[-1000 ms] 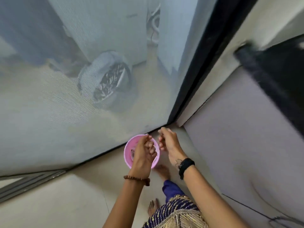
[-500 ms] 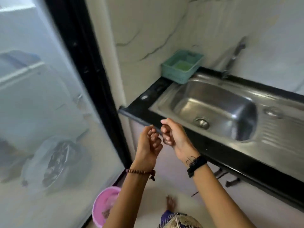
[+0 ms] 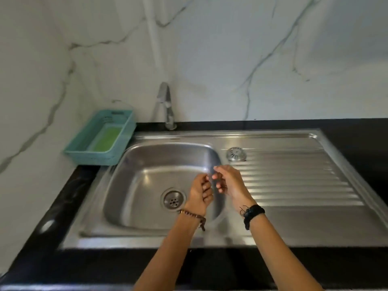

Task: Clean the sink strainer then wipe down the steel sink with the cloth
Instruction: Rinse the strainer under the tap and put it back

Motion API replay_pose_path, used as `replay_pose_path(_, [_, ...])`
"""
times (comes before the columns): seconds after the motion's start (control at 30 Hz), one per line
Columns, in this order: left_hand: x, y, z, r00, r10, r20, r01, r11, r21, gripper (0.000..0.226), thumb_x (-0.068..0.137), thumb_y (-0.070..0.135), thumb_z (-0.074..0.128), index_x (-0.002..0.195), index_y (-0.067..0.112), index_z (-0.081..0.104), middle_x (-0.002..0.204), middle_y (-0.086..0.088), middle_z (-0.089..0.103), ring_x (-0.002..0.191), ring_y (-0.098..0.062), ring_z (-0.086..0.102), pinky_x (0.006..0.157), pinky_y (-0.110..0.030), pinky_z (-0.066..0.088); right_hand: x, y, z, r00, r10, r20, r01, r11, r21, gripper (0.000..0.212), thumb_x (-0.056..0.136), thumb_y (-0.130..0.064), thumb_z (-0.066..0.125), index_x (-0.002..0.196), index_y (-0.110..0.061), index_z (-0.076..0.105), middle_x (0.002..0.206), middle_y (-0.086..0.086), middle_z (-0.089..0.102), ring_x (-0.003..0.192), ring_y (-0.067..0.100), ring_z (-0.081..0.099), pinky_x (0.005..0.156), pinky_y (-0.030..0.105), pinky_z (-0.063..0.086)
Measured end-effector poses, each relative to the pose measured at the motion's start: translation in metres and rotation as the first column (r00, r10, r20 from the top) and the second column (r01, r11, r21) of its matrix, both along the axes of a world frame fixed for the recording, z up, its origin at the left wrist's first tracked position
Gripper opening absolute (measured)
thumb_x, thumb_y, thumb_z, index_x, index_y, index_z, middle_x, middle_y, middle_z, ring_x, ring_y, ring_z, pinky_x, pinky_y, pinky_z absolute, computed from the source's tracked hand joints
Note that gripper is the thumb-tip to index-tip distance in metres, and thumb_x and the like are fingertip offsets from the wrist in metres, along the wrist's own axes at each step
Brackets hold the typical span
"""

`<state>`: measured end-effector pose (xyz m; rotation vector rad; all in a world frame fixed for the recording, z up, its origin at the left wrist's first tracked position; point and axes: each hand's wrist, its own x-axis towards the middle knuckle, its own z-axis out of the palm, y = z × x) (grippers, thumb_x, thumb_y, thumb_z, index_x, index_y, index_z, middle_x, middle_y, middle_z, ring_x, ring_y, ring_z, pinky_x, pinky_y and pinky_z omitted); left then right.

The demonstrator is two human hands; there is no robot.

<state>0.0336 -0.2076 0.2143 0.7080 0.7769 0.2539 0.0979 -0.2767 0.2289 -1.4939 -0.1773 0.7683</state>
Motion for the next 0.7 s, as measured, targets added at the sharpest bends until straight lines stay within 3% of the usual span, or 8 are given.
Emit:
replay_pose_path(0.13, [0.09,0.004,-0.025,0.974,0.058,-0.22,-0.019,0.984,0.176,0.036,0.09,0.011,0.045,0.054,0.015,0.046,0.031,0.008,0.037,0.028,-0.005,0.031,0.031,-0.013,0.025,0.083,-0.007,-0.026,0.994,-0.088,0.072,0.096,0.988,-0.12,0.007,0.089,-0.015,0.053,0.093,-0.011,0.058,0.079,0.005,0.063,0.059,0.015,0.054,0.052,0.024,0.043])
replay_pose_path(0.23, [0.139,0.013,-0.048,0.946,0.112,-0.303,-0.019,0.955,0.295,0.031,0.086,0.008,0.05,0.056,0.015,0.048,0.049,-0.001,0.043,0.041,-0.012,0.036,0.035,-0.014,0.032,0.136,-0.008,-0.049,0.974,-0.134,0.182,0.177,0.953,-0.245,0.003,0.09,-0.013,0.054,0.09,-0.01,0.055,0.094,0.008,0.063,0.071,0.016,0.057,0.058,0.026,0.046])
replay_pose_path(0.3, [0.16,0.022,-0.059,0.931,0.129,-0.343,0.008,0.928,0.372,0.026,0.086,0.011,0.054,0.061,0.016,0.049,0.064,-0.006,0.052,0.055,-0.018,0.046,0.055,-0.027,0.048,0.162,-0.004,-0.063,0.953,-0.089,0.288,0.189,0.921,-0.342,0.009,0.091,-0.017,0.053,0.093,-0.009,0.054,0.103,0.013,0.063,0.081,0.021,0.057,0.066,0.031,0.047])
replay_pose_path(0.37, [0.176,0.029,-0.068,0.913,0.122,-0.388,0.068,0.894,0.442,0.023,0.085,0.016,0.059,0.065,0.019,0.05,0.074,-0.008,0.058,0.069,-0.022,0.054,0.075,-0.04,0.053,0.181,0.003,-0.073,0.926,-0.01,0.378,0.193,0.872,-0.45,0.02,0.092,-0.022,0.055,0.103,-0.006,0.054,0.113,0.014,0.058,0.095,0.025,0.057,0.076,0.035,0.048])
replay_pose_path(0.47, [0.189,0.036,-0.084,0.902,0.038,-0.429,0.223,0.812,0.54,0.025,0.085,0.022,0.06,0.061,0.018,0.054,0.068,-0.006,0.06,0.062,-0.019,0.055,0.072,-0.038,0.053,0.192,0.013,-0.086,0.899,0.079,0.431,0.207,0.791,-0.576,0.035,0.09,-0.028,0.056,0.117,-0.005,0.053,0.121,0.013,0.049,0.11,0.028,0.05,0.091,0.04,0.046])
replay_pose_path(0.53, [0.195,0.041,-0.091,0.883,-0.013,-0.47,0.317,0.755,0.574,0.023,0.085,0.025,0.06,0.07,0.008,0.062,0.084,-0.014,0.063,0.07,-0.024,0.06,0.074,-0.037,0.053,0.192,0.02,-0.09,0.869,0.121,0.479,0.239,0.745,-0.623,0.036,0.091,-0.03,0.055,0.118,-0.007,0.053,0.121,0.013,0.048,0.113,0.027,0.044,0.094,0.039,0.043])
replay_pose_path(0.6, [0.198,0.045,-0.097,0.874,-0.03,-0.484,0.337,0.755,0.563,0.023,0.085,0.025,0.061,0.086,0.002,0.067,0.102,-0.021,0.062,0.087,-0.033,0.063,0.084,-0.043,0.054,0.189,0.026,-0.093,0.856,0.128,0.501,0.264,0.726,-0.636,0.034,0.091,-0.028,0.054,0.119,-0.009,0.053,0.121,0.012,0.048,0.114,0.027,0.043,0.097,0.04,0.038])
replay_pose_path(0.7, [0.196,0.048,-0.093,0.903,0.023,-0.43,0.224,0.827,0.516,0.01,0.084,0.015,0.062,0.074,0.012,0.064,0.095,-0.013,0.064,0.087,-0.026,0.062,0.086,-0.039,0.054,0.182,0.031,-0.094,0.878,0.079,0.472,0.267,0.737,-0.621,0.032,0.091,-0.027,0.053,0.119,-0.011,0.054,0.122,0.011,0.048,0.114,0.028,0.044,0.1,0.042,0.032])
